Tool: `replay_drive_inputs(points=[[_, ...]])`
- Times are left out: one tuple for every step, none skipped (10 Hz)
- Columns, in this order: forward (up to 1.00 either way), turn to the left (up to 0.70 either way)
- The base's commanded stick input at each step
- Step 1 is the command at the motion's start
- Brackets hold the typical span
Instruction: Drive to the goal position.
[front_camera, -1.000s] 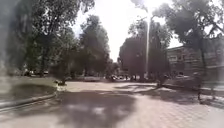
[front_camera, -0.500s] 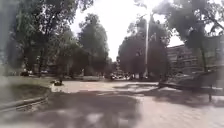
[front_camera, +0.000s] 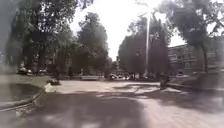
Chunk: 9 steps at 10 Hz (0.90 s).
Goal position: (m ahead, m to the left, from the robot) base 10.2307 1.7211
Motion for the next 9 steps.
replay_drive_inputs(points=[[0.70,-0.05],[0.70,-0.35],[0.70,-0.21],[0.70,0.00],[0.70,0.00],[0.70,0.00],[0.70,0.00],[0.70,0.00],[0.70,0.00]])
